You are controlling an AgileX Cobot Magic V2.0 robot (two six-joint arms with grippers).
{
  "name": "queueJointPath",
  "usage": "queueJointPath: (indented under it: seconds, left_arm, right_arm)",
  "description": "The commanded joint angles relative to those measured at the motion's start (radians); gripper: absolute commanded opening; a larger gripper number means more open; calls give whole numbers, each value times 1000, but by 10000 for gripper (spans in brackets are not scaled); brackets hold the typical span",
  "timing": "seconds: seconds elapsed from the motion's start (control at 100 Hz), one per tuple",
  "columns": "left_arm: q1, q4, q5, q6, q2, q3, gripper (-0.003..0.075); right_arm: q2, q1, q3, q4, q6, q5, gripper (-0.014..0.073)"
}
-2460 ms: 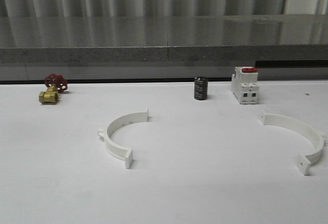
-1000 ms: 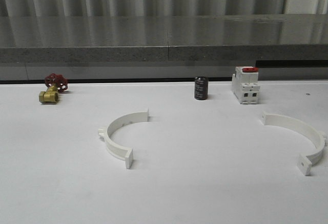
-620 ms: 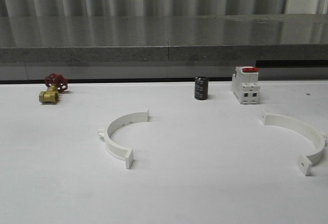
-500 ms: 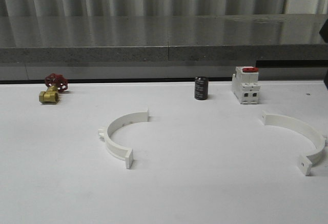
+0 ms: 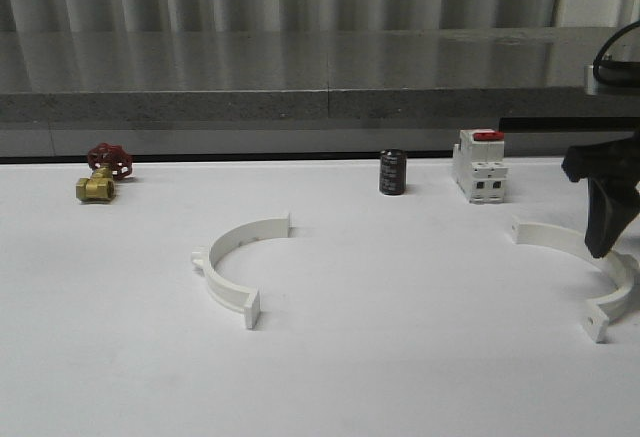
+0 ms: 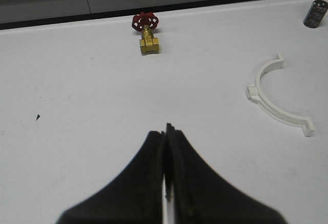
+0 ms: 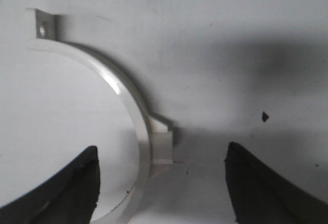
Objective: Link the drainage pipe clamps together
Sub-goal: 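Lower the right gripper and grasp the clamp half's middle tab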
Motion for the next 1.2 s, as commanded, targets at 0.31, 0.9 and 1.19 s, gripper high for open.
queueJointPath:
  seconds: [0.31, 0.9, 1.19]
  left_arm:
    - [2, -30, -54, -2, 4, -26, -21]
    - [2, -30, -54, -2, 4, -26, -21]
    - [2, -30, -54, -2, 4, -26, -21]
  right_arm:
    - [8, -5, -28, 8, -11, -60, 374]
    - [8, -5, -28, 9, -10, -61, 141]
    - [6, 4, -60, 11, -10, -36, 141]
